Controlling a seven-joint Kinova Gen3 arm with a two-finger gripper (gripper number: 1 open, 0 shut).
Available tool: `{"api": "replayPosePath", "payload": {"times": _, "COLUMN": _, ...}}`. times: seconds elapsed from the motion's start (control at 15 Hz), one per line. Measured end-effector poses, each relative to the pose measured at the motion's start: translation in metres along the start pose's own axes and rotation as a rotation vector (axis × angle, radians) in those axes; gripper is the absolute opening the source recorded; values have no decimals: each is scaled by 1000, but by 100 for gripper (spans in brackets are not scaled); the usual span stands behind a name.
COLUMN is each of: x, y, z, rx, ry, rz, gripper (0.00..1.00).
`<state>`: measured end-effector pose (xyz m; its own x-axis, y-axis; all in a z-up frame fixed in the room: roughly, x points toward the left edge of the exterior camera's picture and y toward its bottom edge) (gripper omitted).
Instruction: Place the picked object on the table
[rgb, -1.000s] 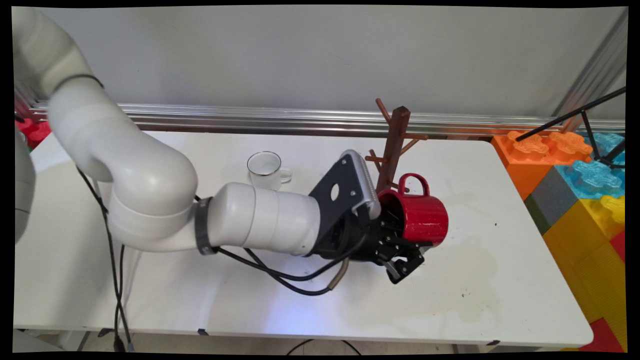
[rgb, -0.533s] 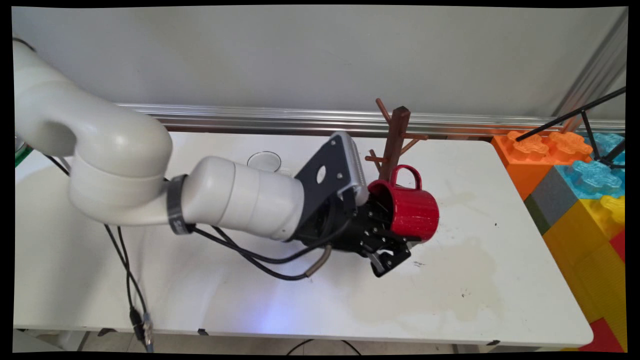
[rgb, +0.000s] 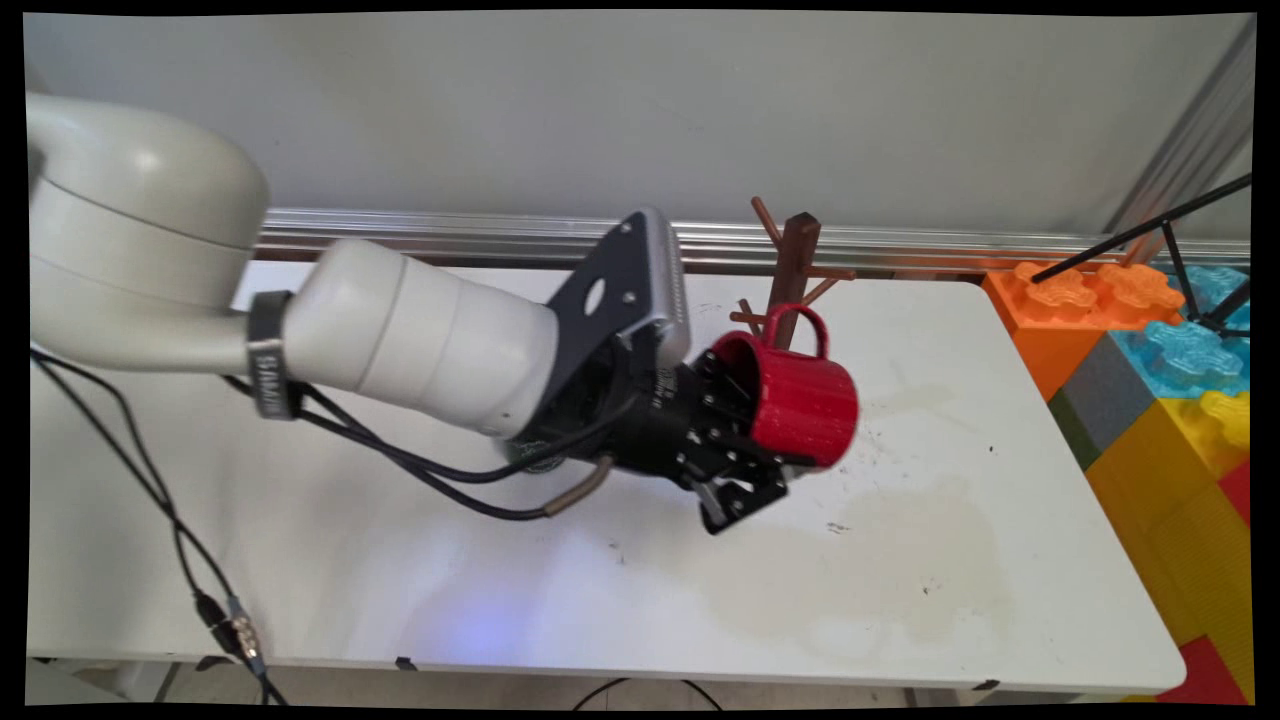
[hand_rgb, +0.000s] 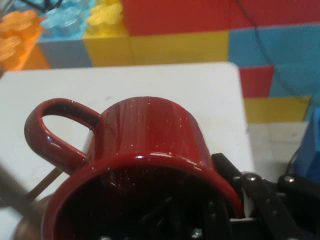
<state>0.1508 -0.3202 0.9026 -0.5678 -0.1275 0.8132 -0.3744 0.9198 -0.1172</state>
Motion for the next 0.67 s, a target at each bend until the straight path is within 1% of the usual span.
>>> {"api": "replayPosePath", "payload": {"times": 0.07, "x": -5, "y": -4, "z": -7, "rx": 37, "ry": -38, "rz": 15, "gripper": 0}}
{"api": "replayPosePath", "payload": {"times": 0.2, "x": -18, "y": -15, "z": -25, "rx": 127, "ry": -136, "rz": 30, "gripper": 0}}
{"api": "replayPosePath", "payload": {"times": 0.27, "x": -21, "y": -19, "z": -31, "rx": 148, "ry": -160, "rz": 32, "gripper": 0}}
{"api": "replayPosePath", "payload": {"times": 0.33, "x": -25, "y": -26, "z": -42, "rx": 178, "ry": -194, "rz": 32, "gripper": 0}}
{"api": "replayPosePath", "payload": {"times": 0.47, "x": -29, "y": -33, "z": -54, "rx": 192, "ry": -217, "rz": 29, "gripper": 0}}
{"api": "replayPosePath", "payload": {"times": 0.67, "x": -28, "y": -37, "z": -67, "rx": 173, "ry": -208, "rz": 33, "gripper": 0}}
